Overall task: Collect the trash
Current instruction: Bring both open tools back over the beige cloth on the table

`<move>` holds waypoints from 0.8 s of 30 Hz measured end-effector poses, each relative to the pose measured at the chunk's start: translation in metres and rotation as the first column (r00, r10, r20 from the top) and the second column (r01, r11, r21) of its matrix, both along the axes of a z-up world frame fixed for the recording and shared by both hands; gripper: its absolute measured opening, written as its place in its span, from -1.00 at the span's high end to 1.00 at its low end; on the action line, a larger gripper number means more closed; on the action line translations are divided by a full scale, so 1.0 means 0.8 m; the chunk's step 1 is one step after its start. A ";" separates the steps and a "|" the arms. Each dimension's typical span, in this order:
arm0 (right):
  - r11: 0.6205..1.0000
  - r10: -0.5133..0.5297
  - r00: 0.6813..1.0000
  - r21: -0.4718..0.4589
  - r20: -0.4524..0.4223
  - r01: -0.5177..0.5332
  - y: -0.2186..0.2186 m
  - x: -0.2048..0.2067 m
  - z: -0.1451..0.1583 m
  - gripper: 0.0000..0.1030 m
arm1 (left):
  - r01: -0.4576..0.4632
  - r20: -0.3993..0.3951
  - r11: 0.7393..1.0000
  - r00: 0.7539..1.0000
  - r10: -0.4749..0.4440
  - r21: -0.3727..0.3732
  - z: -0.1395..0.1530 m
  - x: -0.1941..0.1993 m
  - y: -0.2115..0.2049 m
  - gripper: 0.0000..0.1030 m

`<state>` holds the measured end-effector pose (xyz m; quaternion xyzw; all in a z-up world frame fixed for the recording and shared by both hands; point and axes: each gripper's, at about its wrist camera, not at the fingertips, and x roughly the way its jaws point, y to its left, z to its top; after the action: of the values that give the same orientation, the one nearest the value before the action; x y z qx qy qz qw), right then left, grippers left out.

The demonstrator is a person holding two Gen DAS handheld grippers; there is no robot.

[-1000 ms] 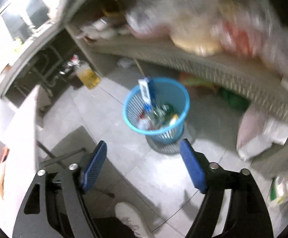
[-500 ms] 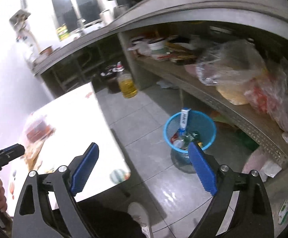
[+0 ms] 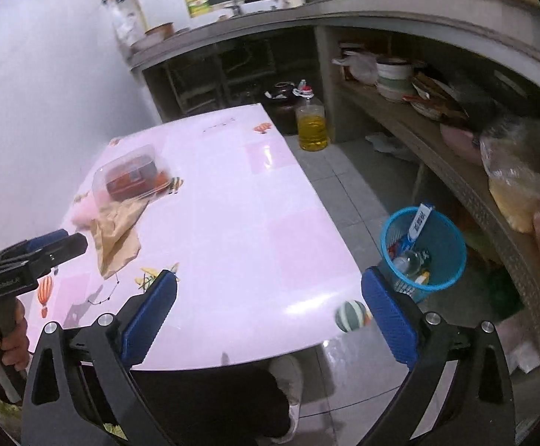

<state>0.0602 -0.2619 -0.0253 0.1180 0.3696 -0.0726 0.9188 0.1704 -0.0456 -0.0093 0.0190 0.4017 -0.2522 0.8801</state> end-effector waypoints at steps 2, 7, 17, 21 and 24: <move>0.998 0.010 1.000 -0.055 -0.005 -0.010 0.015 0.008 0.003 -0.88 | -0.014 0.001 1.000 1.000 0.014 -0.002 -0.001 0.002 0.008 -0.55; 0.981 0.028 0.998 -0.192 -0.051 -0.038 0.038 0.026 0.004 -0.88 | -0.056 0.015 0.998 0.998 0.056 0.004 -0.003 0.005 0.028 -0.55; 0.987 0.108 0.994 -0.124 0.030 -0.104 0.040 0.033 0.001 -0.88 | -0.153 0.026 0.988 0.988 0.153 0.023 -0.016 0.008 0.078 -0.55; 0.991 0.122 0.992 -0.060 0.019 -0.121 0.045 0.043 -0.007 -0.88 | -0.173 0.007 0.985 0.985 0.173 0.019 -0.025 0.011 0.093 -0.55; 0.990 0.140 0.990 0.001 0.016 -0.140 0.049 0.051 -0.010 -0.88 | -0.179 -0.008 0.984 0.984 0.179 0.013 -0.032 0.017 0.098 -0.55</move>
<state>0.1014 -0.2230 -0.0334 0.0936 0.3698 -0.0068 0.9244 0.1840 0.0329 -0.0347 -0.0129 0.4073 -0.1696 0.8973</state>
